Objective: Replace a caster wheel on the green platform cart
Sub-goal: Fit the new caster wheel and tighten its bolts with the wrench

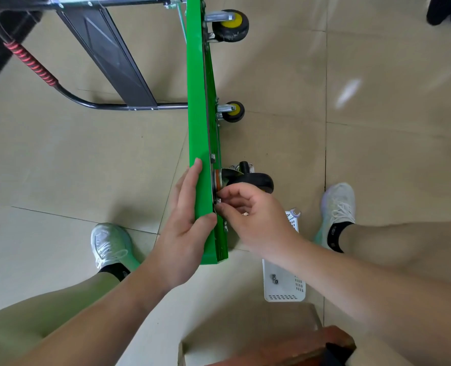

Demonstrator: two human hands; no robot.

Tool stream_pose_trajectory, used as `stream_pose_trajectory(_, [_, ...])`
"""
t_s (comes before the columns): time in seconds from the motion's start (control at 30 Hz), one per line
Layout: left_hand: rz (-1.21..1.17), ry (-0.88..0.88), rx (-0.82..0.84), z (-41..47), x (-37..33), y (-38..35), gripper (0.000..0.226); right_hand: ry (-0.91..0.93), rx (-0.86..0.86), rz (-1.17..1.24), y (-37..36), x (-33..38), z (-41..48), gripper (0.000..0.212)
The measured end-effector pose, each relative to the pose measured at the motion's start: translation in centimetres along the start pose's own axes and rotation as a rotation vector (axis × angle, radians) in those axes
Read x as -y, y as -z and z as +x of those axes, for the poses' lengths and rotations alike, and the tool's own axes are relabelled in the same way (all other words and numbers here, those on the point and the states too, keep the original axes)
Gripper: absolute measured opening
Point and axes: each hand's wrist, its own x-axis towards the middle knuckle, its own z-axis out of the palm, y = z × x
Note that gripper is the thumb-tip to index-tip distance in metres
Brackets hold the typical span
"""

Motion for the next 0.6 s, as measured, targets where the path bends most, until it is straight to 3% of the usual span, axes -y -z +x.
stream_pose_trajectory(0.6, [0.006, -0.008, 0.011, 0.0, 0.0, 0.0, 0.083, -0.013, -0.034, 0.009, -0.4, -1.2, 0.8, 0.014])
